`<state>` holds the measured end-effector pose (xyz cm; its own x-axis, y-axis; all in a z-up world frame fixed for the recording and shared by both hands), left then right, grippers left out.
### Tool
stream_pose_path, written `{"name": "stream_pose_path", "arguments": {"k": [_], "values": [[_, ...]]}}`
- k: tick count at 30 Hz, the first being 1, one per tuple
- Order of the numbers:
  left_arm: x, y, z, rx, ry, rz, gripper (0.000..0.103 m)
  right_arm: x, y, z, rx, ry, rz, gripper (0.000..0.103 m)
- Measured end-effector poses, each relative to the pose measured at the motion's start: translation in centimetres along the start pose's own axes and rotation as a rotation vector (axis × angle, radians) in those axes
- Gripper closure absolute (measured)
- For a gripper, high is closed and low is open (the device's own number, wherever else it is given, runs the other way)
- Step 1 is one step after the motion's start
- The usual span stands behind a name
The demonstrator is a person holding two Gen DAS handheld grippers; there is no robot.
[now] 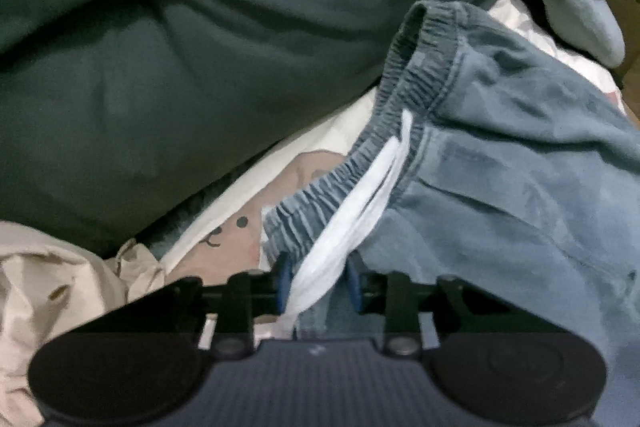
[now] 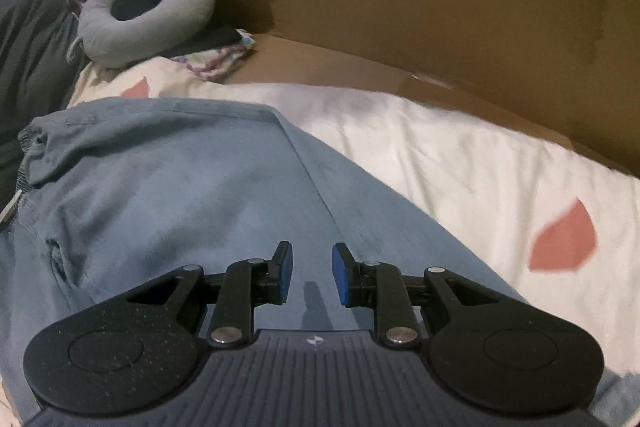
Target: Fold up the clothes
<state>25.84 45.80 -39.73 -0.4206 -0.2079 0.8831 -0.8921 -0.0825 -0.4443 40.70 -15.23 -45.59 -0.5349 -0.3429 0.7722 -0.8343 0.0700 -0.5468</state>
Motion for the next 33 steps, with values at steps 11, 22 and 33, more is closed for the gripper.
{"name": "stream_pose_path", "arguments": {"k": [11, 22, 33], "values": [[-1.1, -0.2, 1.7, -0.130, -0.060, -0.114, 0.073, -3.4, 1.6, -0.9, -0.105, -0.115, -0.060, 0.074], [-1.5, 1.6, 1.9, -0.179, -0.096, -0.184, 0.088, -3.6, 4.6, 1.4, -0.198, -0.141, -0.053, 0.072], [1.9, -0.7, 5.4, -0.253, -0.016, -0.157, 0.096, -3.5, 3.9, 0.5, -0.199, -0.150, -0.030, 0.066]]}}
Point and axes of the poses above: each gripper's, at about its wrist camera, not at the fingertips, and x roughly against the way its jaws point, z to its right, y to its underside, the point moved 9 cm from there along -x, roughly the way its jaws point, and after that the axes turned 7 degrees about -x, right-handed, at the moved point
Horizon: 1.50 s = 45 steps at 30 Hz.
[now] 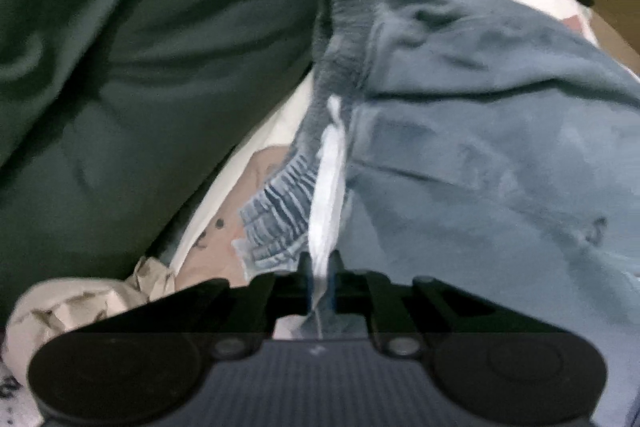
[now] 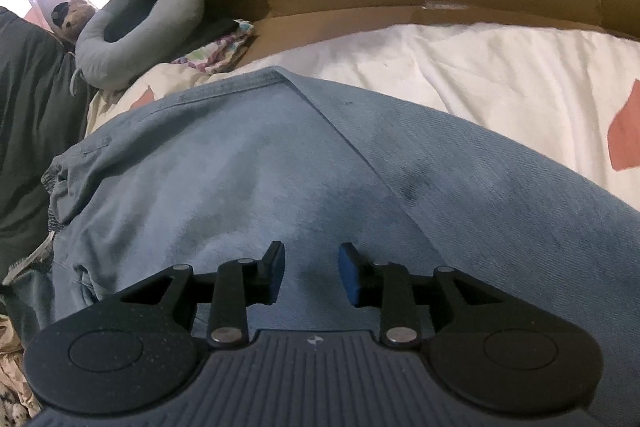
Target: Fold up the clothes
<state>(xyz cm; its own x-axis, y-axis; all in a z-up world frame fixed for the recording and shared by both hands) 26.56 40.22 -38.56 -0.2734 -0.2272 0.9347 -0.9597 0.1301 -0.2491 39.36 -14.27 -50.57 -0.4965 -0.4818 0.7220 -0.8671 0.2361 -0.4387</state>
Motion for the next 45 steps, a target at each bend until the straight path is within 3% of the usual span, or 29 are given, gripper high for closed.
{"name": "stream_pose_path", "arguments": {"k": [2, 7, 19, 22, 24, 25, 34, 41, 45], "values": [[0.5, -0.5, 0.3, -0.017, -0.003, 0.001, 0.101, 0.1, 0.0, -0.3, 0.003, -0.008, 0.001, 0.066], [1.0, -1.8, 0.7, -0.023, 0.021, 0.010, 0.101, 0.1, 0.2, -0.5, 0.010, -0.016, -0.007, 0.066], [0.9, -5.9, 7.0, 0.062, 0.301, 0.104, 0.099, -0.1, 0.3, -0.8, 0.038, -0.006, -0.013, 0.066], [0.3, -5.8, 7.8, 0.069, 0.354, 0.123, 0.089, -0.2, 0.0, -1.1, 0.057, -0.006, -0.016, 0.066], [-0.1, -5.3, 7.5, 0.083, 0.371, 0.131, 0.074, -0.3, -0.1, -1.7, 0.093, -0.012, -0.023, 0.066], [-0.4, -5.0, 7.3, 0.091, 0.375, 0.135, 0.072, -0.3, -0.1, -2.0, 0.114, -0.010, -0.027, 0.066], [-2.3, -0.4, 0.3, 0.288, 0.286, 0.226, 0.070, -1.1, -0.3, -5.1, 0.311, 0.026, -0.091, 0.066], [-3.3, 4.6, -7.1, 0.466, 0.164, 0.298, 0.070, -3.2, -0.5, -9.9, 0.466, -0.013, -0.172, 0.066], [-4.9, 7.4, -9.6, 0.564, 0.155, 0.291, 0.070, -4.7, -0.8, -14.2, 0.579, -0.053, -0.207, 0.066]]}}
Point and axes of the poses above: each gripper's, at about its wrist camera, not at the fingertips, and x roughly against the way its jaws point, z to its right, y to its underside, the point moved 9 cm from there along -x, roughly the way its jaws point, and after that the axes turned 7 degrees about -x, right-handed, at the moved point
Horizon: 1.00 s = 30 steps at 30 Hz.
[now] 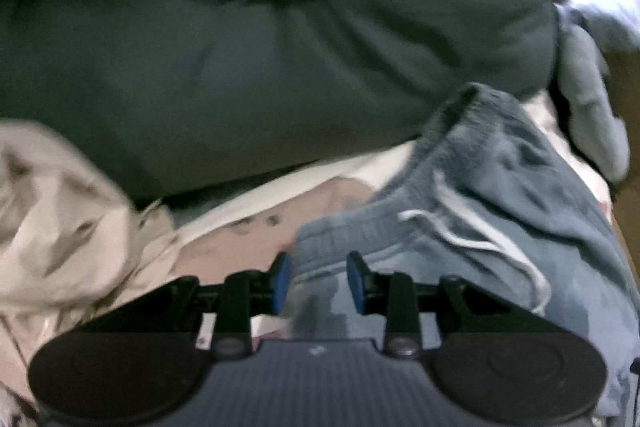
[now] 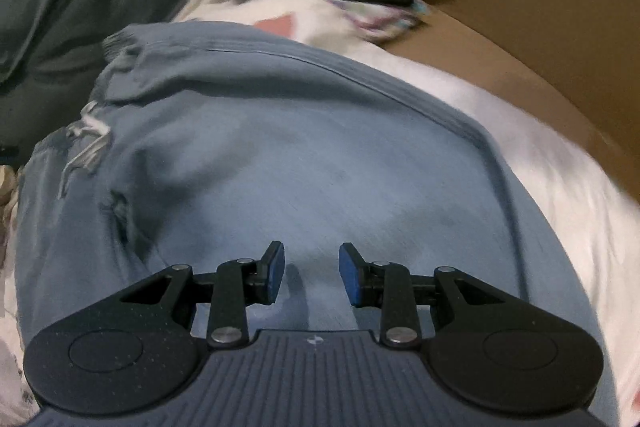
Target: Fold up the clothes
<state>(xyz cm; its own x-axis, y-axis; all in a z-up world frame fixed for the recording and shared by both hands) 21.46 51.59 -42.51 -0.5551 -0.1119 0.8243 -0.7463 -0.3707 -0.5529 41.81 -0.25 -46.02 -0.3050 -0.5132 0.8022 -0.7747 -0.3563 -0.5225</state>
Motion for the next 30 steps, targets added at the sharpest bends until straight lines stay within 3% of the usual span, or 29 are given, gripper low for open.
{"name": "stream_pose_path", "arguments": {"k": [3, 11, 19, 22, 24, 30], "values": [[-0.7, 1.1, -1.6, 0.055, 0.016, -0.011, 0.071, -1.4, -2.2, -2.7, 0.098, -0.023, -0.009, 0.066], [-1.3, 2.8, -2.6, 0.150, 0.135, 0.022, 0.071, -5.1, -8.0, -9.7, 0.209, -0.112, 0.017, 0.066], [-4.6, 4.4, -2.3, 0.149, 0.161, -0.012, 0.070, -7.8, -12.7, -14.7, 0.257, -0.163, 0.078, 0.064], [-5.9, 4.6, -1.9, 0.134, 0.151, -0.039, 0.061, -8.7, -13.6, -15.9, 0.254, -0.173, 0.092, 0.064], [-6.5, 4.6, -1.5, 0.106, 0.139, -0.050, 0.050, -9.1, -14.1, -16.6, 0.247, -0.177, 0.101, 0.064], [-7.2, 4.4, -0.5, 0.046, 0.104, -0.034, 0.039, -10.4, -15.8, -19.0, 0.267, -0.188, 0.125, 0.062]]}}
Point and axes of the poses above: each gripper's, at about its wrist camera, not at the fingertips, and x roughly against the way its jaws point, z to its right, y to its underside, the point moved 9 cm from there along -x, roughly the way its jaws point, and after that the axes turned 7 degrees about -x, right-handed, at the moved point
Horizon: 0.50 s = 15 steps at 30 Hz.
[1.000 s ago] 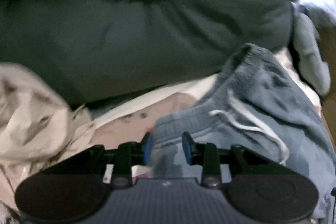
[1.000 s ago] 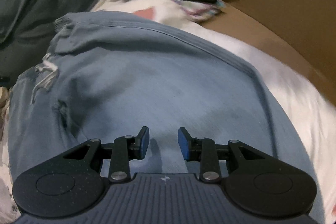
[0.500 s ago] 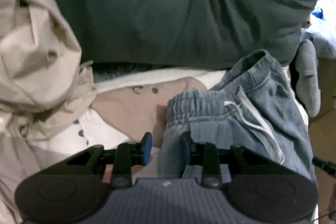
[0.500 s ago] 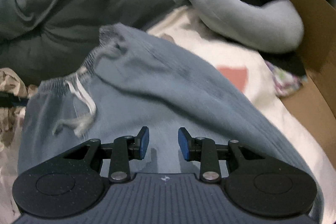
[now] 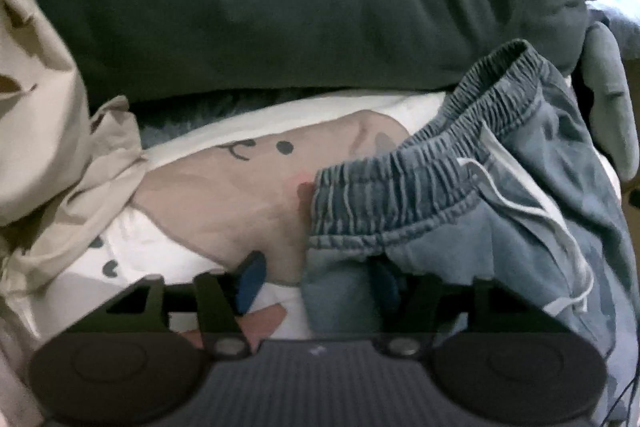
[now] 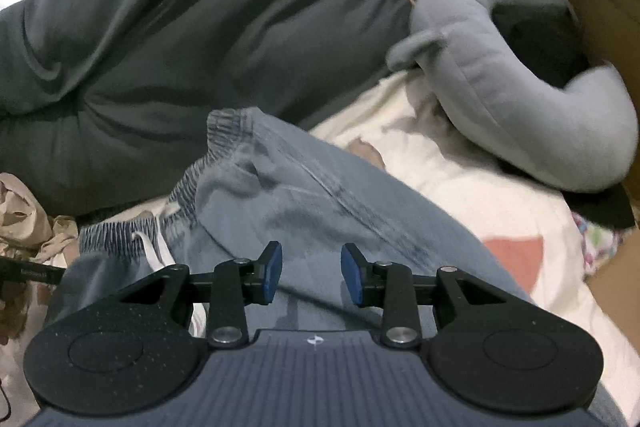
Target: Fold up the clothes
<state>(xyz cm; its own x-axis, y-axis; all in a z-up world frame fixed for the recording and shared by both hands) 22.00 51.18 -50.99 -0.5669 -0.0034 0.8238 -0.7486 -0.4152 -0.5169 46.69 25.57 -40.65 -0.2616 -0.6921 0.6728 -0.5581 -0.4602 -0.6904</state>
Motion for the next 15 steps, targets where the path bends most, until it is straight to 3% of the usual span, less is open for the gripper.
{"name": "stream_pose_path", "arguments": {"k": [7, 15], "values": [[-0.7, -0.5, 1.6, -0.086, -0.018, 0.025, 0.036, -3.7, -3.5, -0.7, 0.036, 0.008, 0.009, 0.061], [-1.3, -0.8, 3.2, -0.142, -0.007, 0.051, 0.041, -6.9, -6.2, -1.6, 0.083, 0.020, 0.012, 0.061]]}}
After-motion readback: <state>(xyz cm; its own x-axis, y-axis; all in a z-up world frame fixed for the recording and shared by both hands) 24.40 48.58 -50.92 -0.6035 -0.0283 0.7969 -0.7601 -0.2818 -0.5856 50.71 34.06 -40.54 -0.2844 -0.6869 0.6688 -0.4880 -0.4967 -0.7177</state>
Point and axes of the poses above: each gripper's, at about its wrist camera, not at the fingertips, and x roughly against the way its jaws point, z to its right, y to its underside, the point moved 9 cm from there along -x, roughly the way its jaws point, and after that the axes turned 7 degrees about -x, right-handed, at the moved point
